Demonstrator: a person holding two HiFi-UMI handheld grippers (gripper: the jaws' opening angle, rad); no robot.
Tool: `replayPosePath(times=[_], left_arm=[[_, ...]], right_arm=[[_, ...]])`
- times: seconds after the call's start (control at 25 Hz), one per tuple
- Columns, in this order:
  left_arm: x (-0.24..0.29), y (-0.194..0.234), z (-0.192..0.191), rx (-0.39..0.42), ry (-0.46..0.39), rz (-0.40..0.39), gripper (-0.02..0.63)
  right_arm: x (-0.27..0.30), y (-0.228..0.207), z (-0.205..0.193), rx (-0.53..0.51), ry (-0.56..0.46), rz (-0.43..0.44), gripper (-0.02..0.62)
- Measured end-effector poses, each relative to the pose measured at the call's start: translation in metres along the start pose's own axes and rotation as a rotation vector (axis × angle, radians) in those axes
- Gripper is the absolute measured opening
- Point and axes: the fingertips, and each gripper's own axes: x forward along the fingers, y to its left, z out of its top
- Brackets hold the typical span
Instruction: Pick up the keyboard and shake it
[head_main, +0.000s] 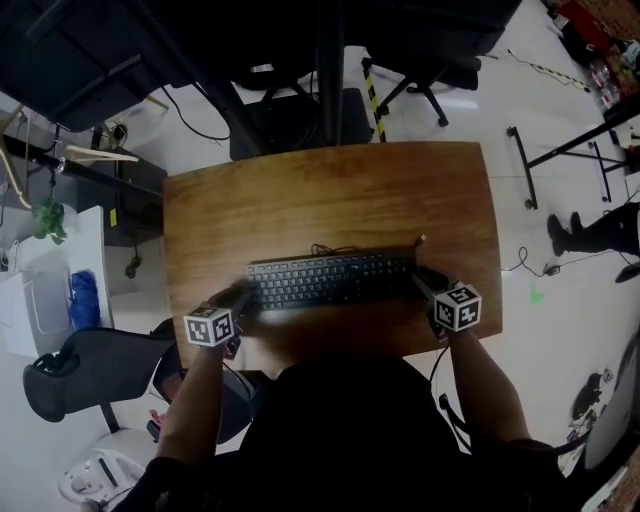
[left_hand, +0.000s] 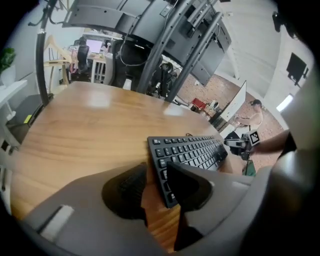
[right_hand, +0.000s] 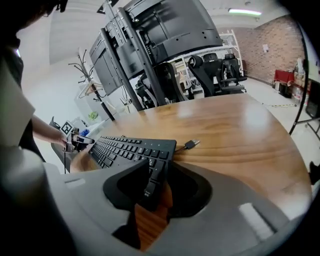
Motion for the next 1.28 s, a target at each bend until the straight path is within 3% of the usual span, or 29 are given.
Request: replayPosePath(times=[0.08, 0.16, 0.32, 0.52, 0.68, 0.92, 1.28], left_arm=[[-0.018, 0.009, 0.016, -0.007, -0.084, 0.059, 0.124], [-0.046, 0.004, 0.05, 0.031, -0.223, 0.109, 0.102], [-0.111, -0.04, 0.14, 0.195, -0.512, 0.174, -0.002], [-0.174, -0.107, 0.23, 0.378, -0.786, 0.219, -0.002], [-0.163, -0.133, 0.237, 0.389, -0.796, 0.163, -0.002], [-0.144, -0.168, 0.215, 0.452, -0.738, 0.072, -0.002], [-0.147, -0.181, 0.223, 0.482, -0.737, 0.046, -0.002]], right_arm=[[-0.011, 0.0, 0.009, -0.032, -0.05, -0.023, 0.108], [-0.026, 0.004, 0.031, -0.084, -0.135, -0.05, 0.086], [-0.06, 0.033, 0.097, -0.192, -0.348, -0.063, 0.003], [-0.099, 0.078, 0.178, -0.264, -0.581, -0.005, 0.002], [-0.108, 0.097, 0.205, -0.31, -0.655, -0.003, 0.002], [-0.108, 0.109, 0.201, -0.341, -0.659, 0.01, 0.002], [-0.113, 0.122, 0.193, -0.364, -0.657, 0.046, 0.001]])
